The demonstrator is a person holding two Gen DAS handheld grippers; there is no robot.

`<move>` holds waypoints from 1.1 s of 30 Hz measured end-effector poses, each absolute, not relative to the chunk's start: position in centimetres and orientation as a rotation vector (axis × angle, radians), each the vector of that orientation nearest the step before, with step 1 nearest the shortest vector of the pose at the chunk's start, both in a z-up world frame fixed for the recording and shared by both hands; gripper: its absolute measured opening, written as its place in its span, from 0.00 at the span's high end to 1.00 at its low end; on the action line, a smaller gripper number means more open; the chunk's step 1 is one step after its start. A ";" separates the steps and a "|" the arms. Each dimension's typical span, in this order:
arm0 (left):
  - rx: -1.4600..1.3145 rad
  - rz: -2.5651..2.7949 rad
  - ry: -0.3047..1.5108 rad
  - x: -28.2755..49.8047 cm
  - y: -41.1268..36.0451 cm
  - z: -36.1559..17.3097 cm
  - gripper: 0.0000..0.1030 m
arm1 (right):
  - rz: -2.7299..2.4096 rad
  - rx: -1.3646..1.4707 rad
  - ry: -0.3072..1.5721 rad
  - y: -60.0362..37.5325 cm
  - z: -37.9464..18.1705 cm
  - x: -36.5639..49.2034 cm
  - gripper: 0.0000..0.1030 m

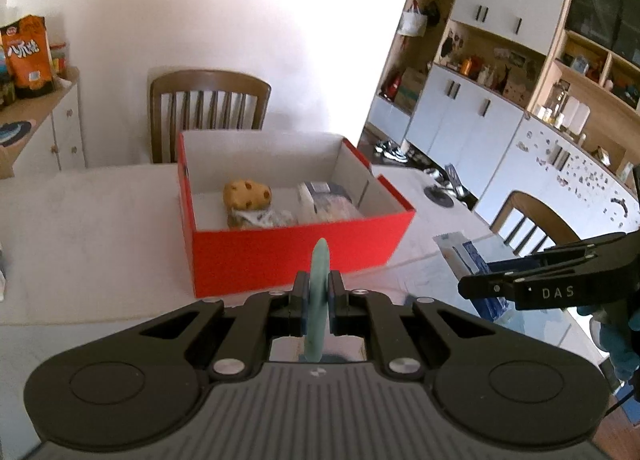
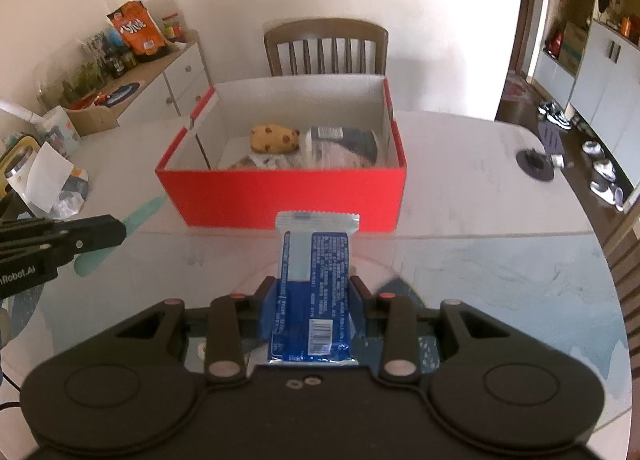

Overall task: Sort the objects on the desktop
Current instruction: 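Lift the blue bar and green stick and carry them over the red box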

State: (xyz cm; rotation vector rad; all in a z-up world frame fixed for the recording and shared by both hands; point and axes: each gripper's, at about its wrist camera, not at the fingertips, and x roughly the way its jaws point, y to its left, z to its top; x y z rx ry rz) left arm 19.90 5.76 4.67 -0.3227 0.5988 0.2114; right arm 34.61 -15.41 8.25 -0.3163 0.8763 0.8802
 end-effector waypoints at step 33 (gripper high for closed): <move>-0.361 0.315 0.559 29.1 10.3 7.3 0.92 | 0.998 -0.326 0.789 -8.5 11.8 42.5 0.65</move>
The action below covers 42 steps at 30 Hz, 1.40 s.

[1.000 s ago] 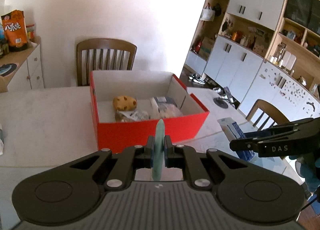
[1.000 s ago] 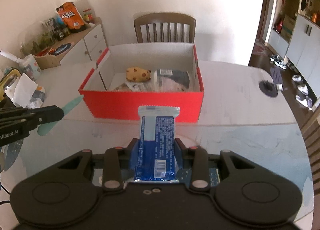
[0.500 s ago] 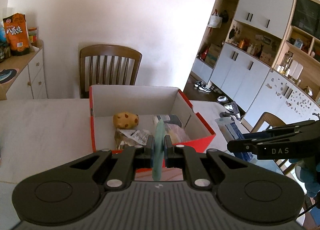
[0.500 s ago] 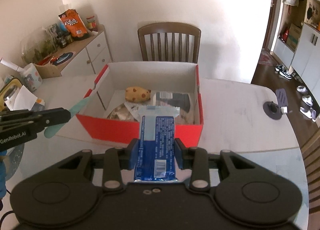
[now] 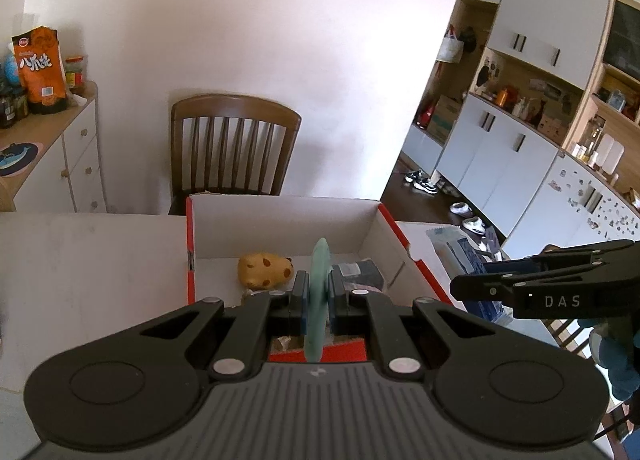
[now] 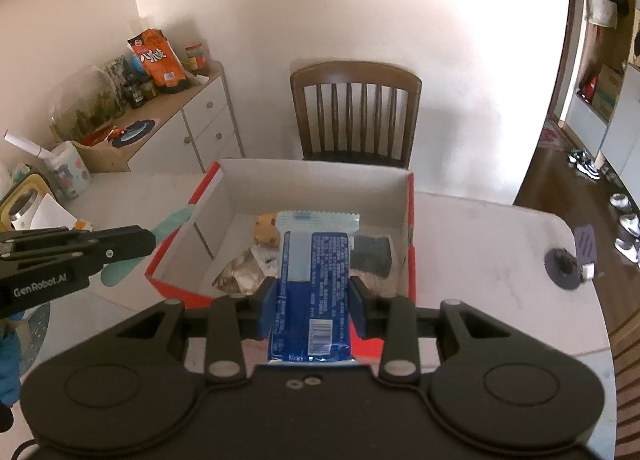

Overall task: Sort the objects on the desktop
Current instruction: 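Lift the blue bar and green stick and carry them over the red box, then lower the bar and green stick into the box and open both tools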

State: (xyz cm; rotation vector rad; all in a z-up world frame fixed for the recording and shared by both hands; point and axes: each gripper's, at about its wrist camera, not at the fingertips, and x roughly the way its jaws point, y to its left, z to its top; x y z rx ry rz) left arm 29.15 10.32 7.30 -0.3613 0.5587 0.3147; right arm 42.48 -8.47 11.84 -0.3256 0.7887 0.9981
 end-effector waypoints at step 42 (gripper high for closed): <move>-0.265 0.346 0.816 38.2 15.0 -0.5 0.92 | 1.059 -0.444 0.908 1.6 3.3 44.7 0.65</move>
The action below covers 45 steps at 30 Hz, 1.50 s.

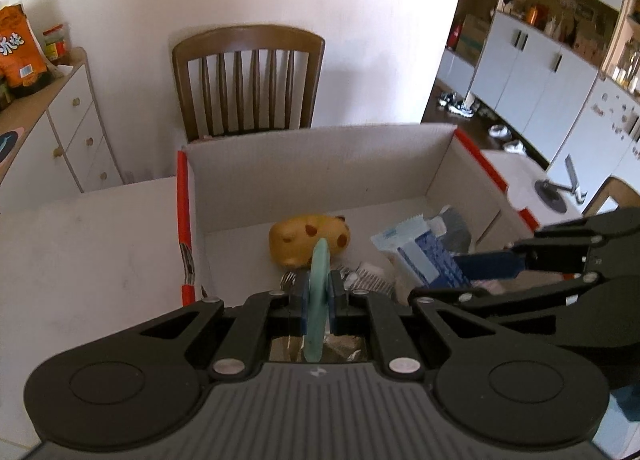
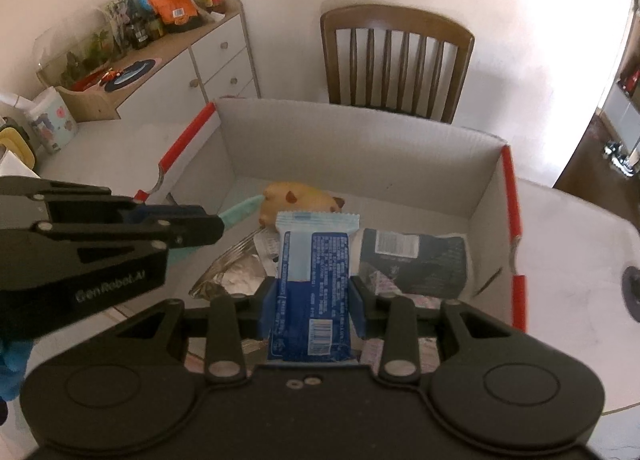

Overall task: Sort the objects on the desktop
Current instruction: 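Lower the bar and green stick into the box and open both tools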

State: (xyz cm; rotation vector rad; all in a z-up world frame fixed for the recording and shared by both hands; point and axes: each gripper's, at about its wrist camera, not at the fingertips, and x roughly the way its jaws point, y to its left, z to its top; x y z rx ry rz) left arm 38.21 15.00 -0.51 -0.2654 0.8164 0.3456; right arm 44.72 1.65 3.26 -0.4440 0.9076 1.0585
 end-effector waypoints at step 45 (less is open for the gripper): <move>-0.283 0.348 0.881 37.9 13.7 0.0 0.92 | 1.069 -0.429 0.923 -0.4 4.5 44.6 0.52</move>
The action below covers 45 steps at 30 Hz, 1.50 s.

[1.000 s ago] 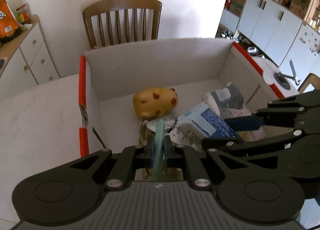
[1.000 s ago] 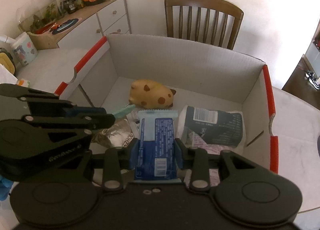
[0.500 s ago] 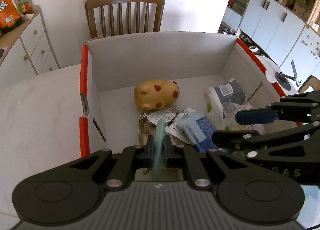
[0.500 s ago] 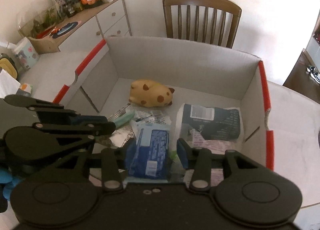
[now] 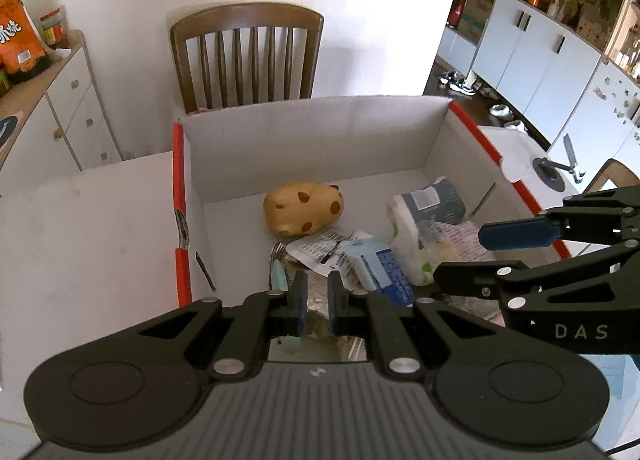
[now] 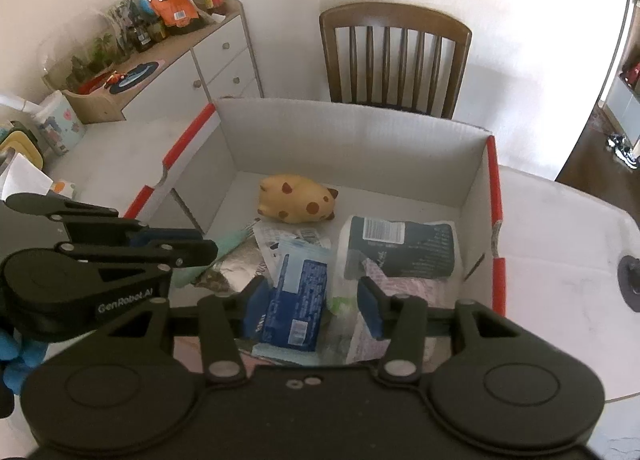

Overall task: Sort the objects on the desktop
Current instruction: 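Lower the bar and green stick into the box and open both tools, then raise both open tools out of the box back toward the table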

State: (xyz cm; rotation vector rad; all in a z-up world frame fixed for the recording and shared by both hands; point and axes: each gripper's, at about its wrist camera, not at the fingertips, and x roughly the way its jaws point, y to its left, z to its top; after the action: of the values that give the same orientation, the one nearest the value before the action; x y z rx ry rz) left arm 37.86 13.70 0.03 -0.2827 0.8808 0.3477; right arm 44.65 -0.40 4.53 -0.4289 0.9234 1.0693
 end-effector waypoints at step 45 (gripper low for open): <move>-0.236 0.261 0.744 24.6 4.9 5.3 0.92 | 1.056 -0.399 0.822 -10.7 8.6 36.4 0.36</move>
State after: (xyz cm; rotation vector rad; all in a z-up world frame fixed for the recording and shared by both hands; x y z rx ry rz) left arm 24.59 4.90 5.26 -0.2361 0.7436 0.2615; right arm 36.40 -10.66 8.57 -0.3990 0.8220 1.0560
